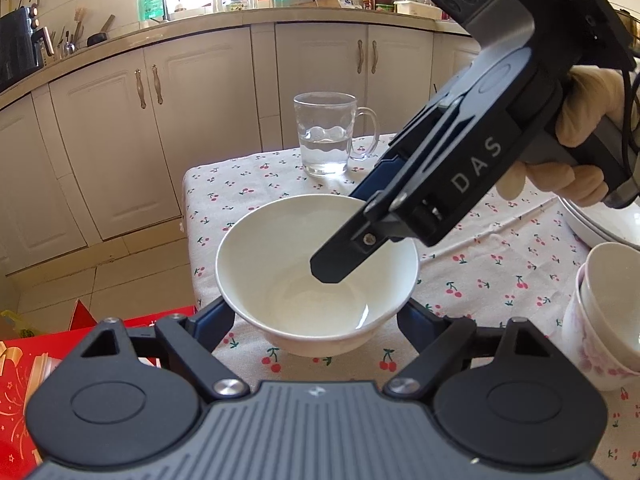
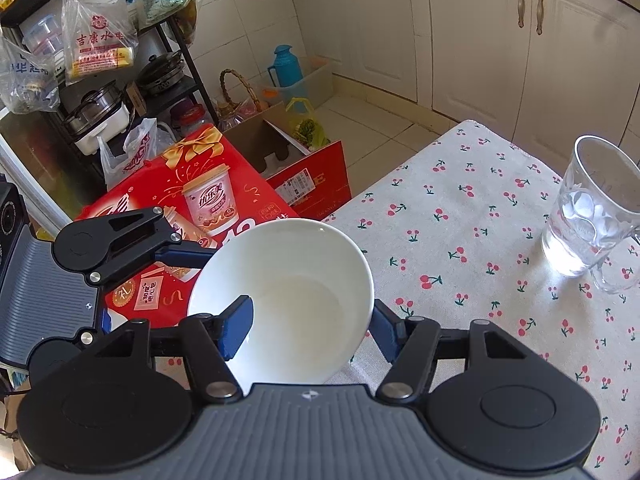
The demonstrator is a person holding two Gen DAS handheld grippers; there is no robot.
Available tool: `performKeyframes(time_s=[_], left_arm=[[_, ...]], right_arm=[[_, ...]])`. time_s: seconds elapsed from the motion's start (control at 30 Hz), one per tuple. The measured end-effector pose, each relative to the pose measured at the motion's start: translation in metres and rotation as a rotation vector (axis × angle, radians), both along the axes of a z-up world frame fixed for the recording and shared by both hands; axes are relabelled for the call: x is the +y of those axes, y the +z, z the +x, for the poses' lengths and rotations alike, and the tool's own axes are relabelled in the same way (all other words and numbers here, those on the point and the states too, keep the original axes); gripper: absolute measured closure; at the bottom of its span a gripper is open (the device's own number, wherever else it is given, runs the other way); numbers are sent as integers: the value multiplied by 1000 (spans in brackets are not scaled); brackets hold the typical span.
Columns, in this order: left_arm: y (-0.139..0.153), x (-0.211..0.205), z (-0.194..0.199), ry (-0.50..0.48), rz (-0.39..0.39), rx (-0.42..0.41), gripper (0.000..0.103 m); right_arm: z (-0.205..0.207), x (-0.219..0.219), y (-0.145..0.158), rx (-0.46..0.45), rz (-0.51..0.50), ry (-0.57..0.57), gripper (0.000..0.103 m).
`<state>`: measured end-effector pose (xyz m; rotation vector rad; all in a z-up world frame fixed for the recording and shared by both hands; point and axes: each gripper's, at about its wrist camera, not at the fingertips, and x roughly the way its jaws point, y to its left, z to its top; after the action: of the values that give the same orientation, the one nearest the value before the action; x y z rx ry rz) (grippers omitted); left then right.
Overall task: Organize plates and bowls
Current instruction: 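Lift the bowl with the right tool and carry it toward the nested bowls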
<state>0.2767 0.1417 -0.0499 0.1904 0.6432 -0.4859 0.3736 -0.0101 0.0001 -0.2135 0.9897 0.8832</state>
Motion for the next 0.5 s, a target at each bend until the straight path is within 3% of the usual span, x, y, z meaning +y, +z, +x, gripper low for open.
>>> performKeyframes(time_s=[0.5], left_arm=[[35,-21,-58,-49,7,-43,15]], right_arm=[[-59,-33,37,-43,25,0,34]])
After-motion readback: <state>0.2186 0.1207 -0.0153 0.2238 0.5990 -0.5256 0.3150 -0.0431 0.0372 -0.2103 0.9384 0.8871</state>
